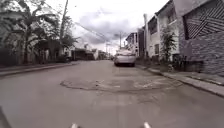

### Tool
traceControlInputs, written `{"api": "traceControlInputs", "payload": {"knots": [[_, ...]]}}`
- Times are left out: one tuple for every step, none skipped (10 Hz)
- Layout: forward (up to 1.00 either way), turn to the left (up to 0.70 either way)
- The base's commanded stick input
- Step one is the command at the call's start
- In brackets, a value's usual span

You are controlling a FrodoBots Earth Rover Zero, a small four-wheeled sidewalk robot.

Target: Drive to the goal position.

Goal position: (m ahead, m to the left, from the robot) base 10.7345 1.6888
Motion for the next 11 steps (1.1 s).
{"api": "traceControlInputs", "payload": {"knots": [[0.7,-0.24],[0.7,-0.14],[0.7,-0.04],[0.7,0.07],[0.7,0.15],[0.7,0.14],[0.7,0.14],[0.7,0.14],[0.7,0.13],[0.7,0.13],[0.7,0.12]]}}
